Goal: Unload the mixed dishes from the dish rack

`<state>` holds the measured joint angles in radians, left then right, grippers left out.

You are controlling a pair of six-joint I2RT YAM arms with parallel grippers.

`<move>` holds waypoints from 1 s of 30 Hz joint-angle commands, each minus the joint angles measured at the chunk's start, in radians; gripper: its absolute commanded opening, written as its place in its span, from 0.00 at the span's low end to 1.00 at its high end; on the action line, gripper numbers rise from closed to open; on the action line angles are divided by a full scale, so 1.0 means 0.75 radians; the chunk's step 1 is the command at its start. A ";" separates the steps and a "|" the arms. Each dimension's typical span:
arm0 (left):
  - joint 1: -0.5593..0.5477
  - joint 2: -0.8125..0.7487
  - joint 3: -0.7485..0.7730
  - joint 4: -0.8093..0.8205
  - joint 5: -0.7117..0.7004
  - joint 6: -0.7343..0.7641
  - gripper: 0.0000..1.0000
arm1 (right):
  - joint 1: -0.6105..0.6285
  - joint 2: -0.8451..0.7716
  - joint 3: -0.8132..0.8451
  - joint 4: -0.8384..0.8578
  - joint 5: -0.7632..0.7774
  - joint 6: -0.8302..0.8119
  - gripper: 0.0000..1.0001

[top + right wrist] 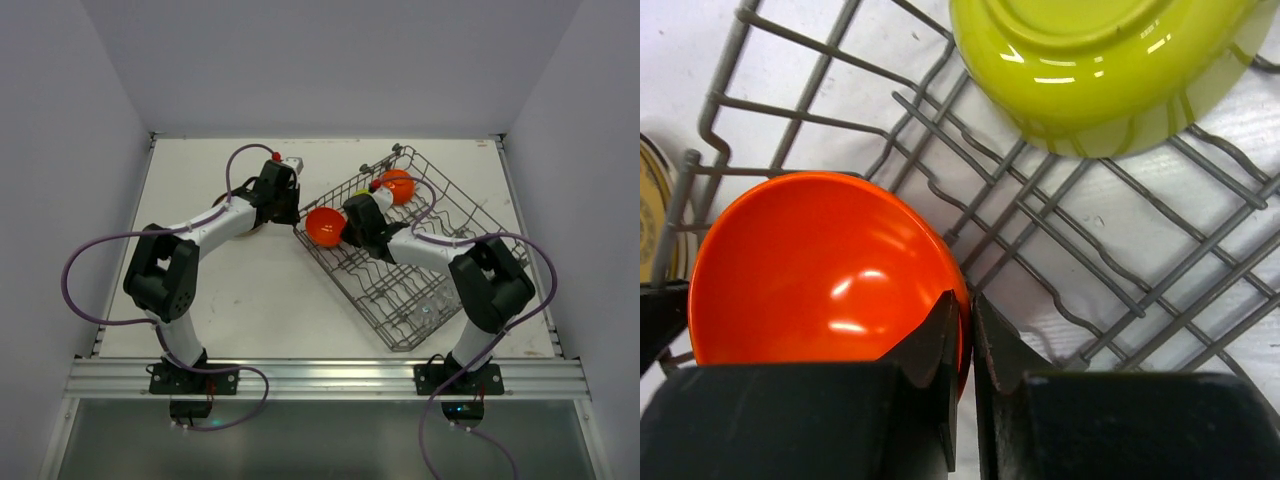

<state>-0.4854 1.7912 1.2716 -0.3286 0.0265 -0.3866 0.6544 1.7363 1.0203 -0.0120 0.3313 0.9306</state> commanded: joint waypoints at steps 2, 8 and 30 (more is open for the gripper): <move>-0.009 0.027 -0.016 0.035 0.048 -0.022 0.00 | 0.001 -0.034 -0.021 0.051 0.049 0.040 0.00; -0.009 0.021 -0.024 0.035 0.042 -0.018 0.00 | 0.001 -0.188 -0.072 0.061 0.061 0.046 0.00; -0.009 0.015 -0.027 0.039 0.057 -0.018 0.00 | 0.436 -0.673 -0.205 -0.154 0.137 -0.232 0.00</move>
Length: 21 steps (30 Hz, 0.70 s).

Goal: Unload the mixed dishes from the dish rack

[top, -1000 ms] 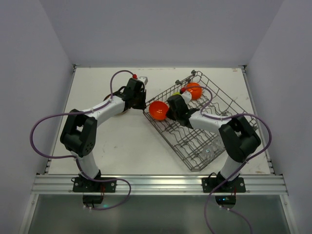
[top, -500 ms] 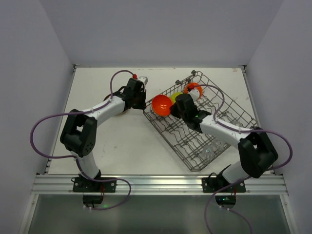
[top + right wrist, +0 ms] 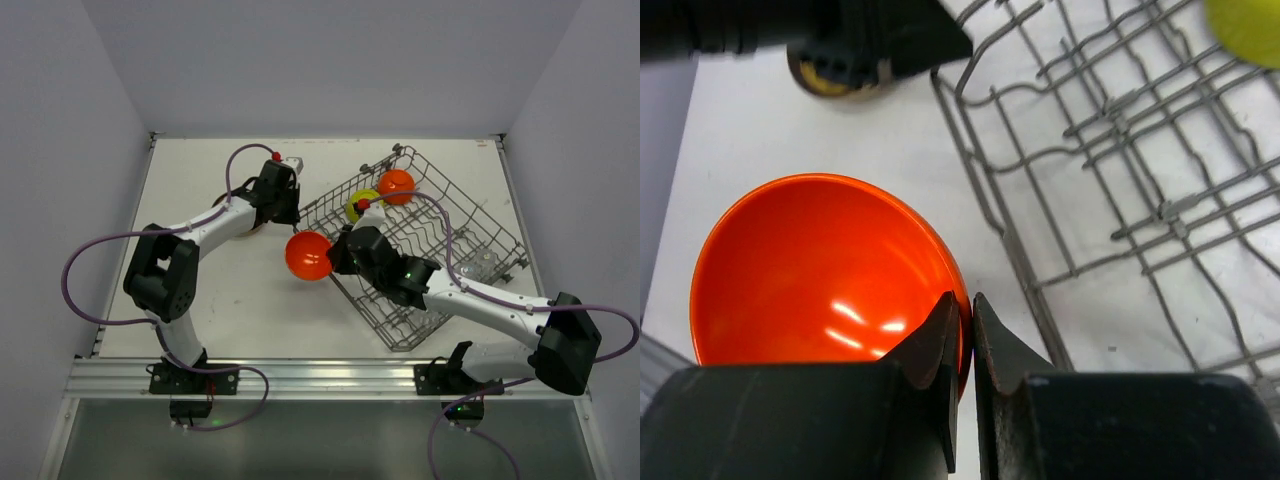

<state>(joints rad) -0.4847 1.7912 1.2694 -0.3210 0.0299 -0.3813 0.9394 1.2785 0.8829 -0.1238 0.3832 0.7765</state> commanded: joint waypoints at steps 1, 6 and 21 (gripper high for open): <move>-0.010 0.015 -0.019 0.029 0.052 -0.023 0.00 | 0.107 -0.052 -0.009 -0.027 0.072 -0.037 0.00; -0.010 0.019 -0.015 0.029 0.054 -0.023 0.00 | 0.198 0.105 0.099 -0.119 0.043 -0.094 0.00; -0.010 0.013 -0.034 0.037 0.060 -0.023 0.00 | 0.245 0.482 0.191 0.030 -0.110 -0.164 0.00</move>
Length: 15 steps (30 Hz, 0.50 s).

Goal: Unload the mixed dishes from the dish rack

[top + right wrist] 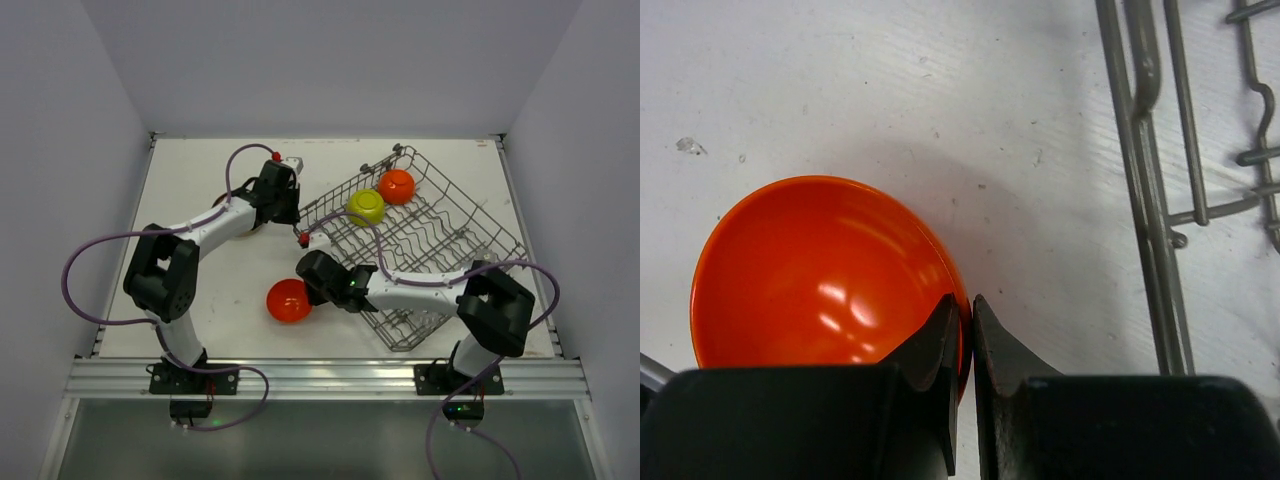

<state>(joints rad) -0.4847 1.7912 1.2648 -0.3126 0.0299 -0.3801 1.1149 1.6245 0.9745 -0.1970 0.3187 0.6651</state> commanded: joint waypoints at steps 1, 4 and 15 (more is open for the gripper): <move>-0.010 0.013 -0.030 0.028 0.062 -0.025 0.00 | 0.011 0.031 0.069 0.140 -0.030 -0.007 0.00; -0.010 0.013 -0.032 0.030 0.062 -0.025 0.00 | 0.013 0.059 0.055 0.191 -0.014 0.023 0.00; -0.008 0.003 -0.036 0.032 0.068 -0.023 0.00 | 0.029 0.006 0.063 0.102 0.076 0.066 0.41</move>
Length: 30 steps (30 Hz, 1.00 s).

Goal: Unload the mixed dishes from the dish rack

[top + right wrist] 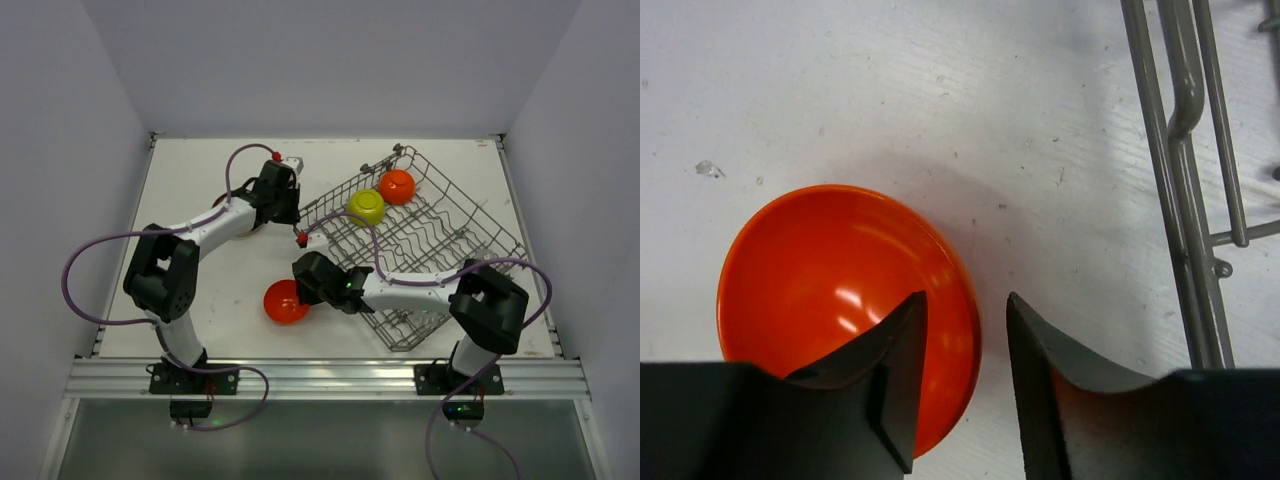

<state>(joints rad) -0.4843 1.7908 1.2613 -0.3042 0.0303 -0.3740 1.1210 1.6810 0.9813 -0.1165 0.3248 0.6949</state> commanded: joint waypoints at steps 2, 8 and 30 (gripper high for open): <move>-0.011 0.005 -0.035 0.021 0.068 -0.031 0.00 | 0.031 -0.149 0.060 -0.053 0.092 0.037 0.44; -0.011 0.005 -0.031 0.021 0.072 -0.033 0.00 | 0.019 -0.514 0.005 -0.153 0.243 0.008 0.59; -0.011 0.003 -0.031 0.023 0.080 -0.025 0.00 | -1.030 -0.264 -0.014 -0.002 -0.192 0.699 0.99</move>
<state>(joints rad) -0.4808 1.7905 1.2587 -0.2993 0.0399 -0.3737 0.3523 1.4452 0.8978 -0.1310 0.1822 1.0943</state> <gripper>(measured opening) 0.059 0.990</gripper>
